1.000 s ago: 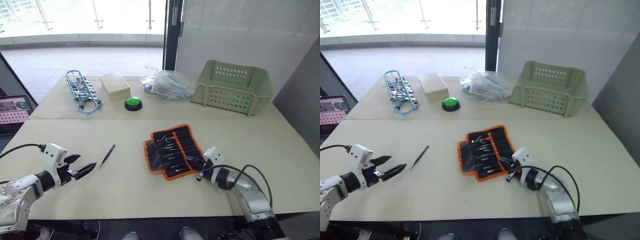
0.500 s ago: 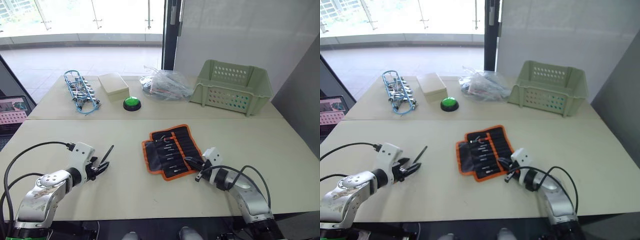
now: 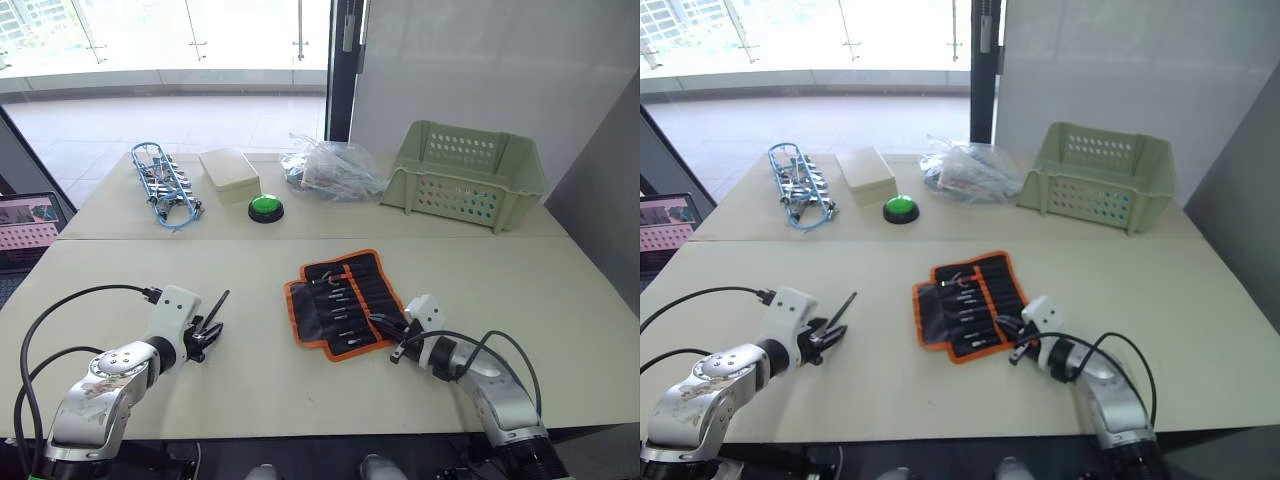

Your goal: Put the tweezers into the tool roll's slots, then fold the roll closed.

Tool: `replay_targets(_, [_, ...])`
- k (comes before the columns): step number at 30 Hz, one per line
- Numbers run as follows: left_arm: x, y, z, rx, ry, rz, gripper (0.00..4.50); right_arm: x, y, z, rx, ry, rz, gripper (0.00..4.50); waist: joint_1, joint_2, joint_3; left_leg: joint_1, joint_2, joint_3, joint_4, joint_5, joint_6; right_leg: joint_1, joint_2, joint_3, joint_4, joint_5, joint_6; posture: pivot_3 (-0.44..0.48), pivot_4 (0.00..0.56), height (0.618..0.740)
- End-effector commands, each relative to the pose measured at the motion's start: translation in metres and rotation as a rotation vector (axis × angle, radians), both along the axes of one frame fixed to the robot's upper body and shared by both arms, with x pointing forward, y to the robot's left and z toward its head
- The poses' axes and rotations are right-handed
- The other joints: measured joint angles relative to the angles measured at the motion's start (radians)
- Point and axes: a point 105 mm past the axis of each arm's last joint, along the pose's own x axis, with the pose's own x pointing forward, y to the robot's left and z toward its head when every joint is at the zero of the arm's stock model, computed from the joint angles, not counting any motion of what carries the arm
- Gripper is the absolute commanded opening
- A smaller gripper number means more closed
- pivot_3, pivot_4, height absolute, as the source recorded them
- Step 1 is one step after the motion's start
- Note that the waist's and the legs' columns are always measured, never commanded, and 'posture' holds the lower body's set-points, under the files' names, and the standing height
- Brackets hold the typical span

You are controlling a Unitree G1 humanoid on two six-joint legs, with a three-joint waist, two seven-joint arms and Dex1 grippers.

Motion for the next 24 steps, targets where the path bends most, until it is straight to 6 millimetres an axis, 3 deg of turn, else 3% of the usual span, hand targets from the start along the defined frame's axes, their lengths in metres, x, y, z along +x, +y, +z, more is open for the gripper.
replay_targets(1, [-0.001, -0.008, -0.008, -0.060, 0.044, -0.027, 0.62, -0.013, 0.011, -0.024, -0.030, 0.101, 0.055, 0.00, 0.000, 0.000, 0.000, 0.000, 0.000, 0.000, 0.000, 0.000, 0.000, 0.000, 0.000, 0.000, 0.000, 0.000, 0.000, 0.000, 0.150, 0.740])
replay_targets(3, [-0.001, -0.007, -0.010, -0.064, 0.050, -0.030, 0.01, -0.012, 0.011, -0.024, -0.030, 0.101, 0.054, 0.00, 0.000, 0.000, 0.000, 0.000, 0.000, 0.000, 0.000, 0.000, 0.000, 0.000, 0.000, 0.000, 0.000, 0.000, 0.000, 0.000, 0.150, 0.740])
replay_targets(11, [0.003, 0.007, -0.004, -0.060, 0.011, 0.001, 0.01, -0.012, 0.010, -0.025, -0.030, 0.102, 0.052, 0.00, 0.000, 0.000, 0.000, 0.000, 0.000, 0.000, 0.000, 0.000, 0.000, 0.000, 0.000, 0.000, 0.000, 0.000, 0.000, 0.000, 0.150, 0.740])
replay_targets(17, [0.023, 0.005, 0.063, -0.198, -0.313, -0.042, 0.01, -0.012, 0.011, -0.025, -0.028, 0.103, 0.056, 0.00, 0.000, -0.002, 0.001, -0.001, 0.000, 0.000, 0.000, 0.000, 0.000, -0.001, 0.000, 0.000, 0.000, 0.000, -0.001, 0.000, 0.150, 0.740])
replay_targets(24, [0.024, -0.008, 0.090, -0.200, -0.397, -0.199, 0.01, -0.012, 0.014, -0.025, -0.022, 0.103, 0.056, 0.00, -0.006, -0.003, 0.001, -0.001, 0.001, 0.000, 0.000, 0.000, 0.000, -0.001, 0.001, 0.000, 0.000, 0.000, -0.001, 0.000, 0.150, 0.740])
